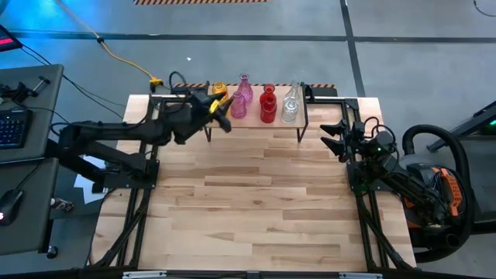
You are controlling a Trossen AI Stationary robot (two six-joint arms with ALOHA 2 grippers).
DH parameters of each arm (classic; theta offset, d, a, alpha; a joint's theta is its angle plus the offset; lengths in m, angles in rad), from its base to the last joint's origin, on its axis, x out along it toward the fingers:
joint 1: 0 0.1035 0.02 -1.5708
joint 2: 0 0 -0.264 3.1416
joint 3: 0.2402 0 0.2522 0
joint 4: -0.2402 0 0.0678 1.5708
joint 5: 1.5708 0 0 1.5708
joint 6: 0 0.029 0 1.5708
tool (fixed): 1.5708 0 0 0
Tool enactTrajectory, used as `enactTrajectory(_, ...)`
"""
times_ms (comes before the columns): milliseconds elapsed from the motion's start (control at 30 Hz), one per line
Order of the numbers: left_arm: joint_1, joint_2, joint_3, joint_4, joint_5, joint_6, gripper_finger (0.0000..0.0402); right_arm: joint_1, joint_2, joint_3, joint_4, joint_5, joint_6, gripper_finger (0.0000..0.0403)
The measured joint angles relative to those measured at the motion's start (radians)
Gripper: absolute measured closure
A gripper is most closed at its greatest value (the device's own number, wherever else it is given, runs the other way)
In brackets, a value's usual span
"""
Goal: Sort vases onto shelf
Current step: Adjust the pink vase
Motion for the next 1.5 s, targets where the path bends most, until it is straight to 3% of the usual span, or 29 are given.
enactTrajectory(133, 0.04, 0.067, 0.074, -0.037, 0.0, -0.055, 0.0257, 0.013, 0.0, 0.0, 0.0, 0.0, 0.0, 0.01)
enactTrajectory(467, 0.066, 0.223, 0.263, -0.308, 0.022, -0.135, 0.0257, 0.041, 0.0, 0.0, 0.0, 0.0, -0.006, 0.01)
enactTrajectory(867, 0.093, 0.272, 0.398, -0.509, 0.027, -0.275, 0.0257, 0.041, 0.0, 0.0, -0.001, 0.0, -0.009, 0.01)
enactTrajectory(1100, 0.112, 0.271, 0.559, -0.811, 0.114, -0.462, 0.0257, 0.041, 0.003, 0.0, -0.001, 0.0, 0.001, 0.01)
enactTrajectory(1500, 0.241, 0.271, 0.613, -0.947, 0.398, -0.656, 0.0257, 0.041, 0.003, 0.0, 0.0, 0.0, 0.002, 0.01)
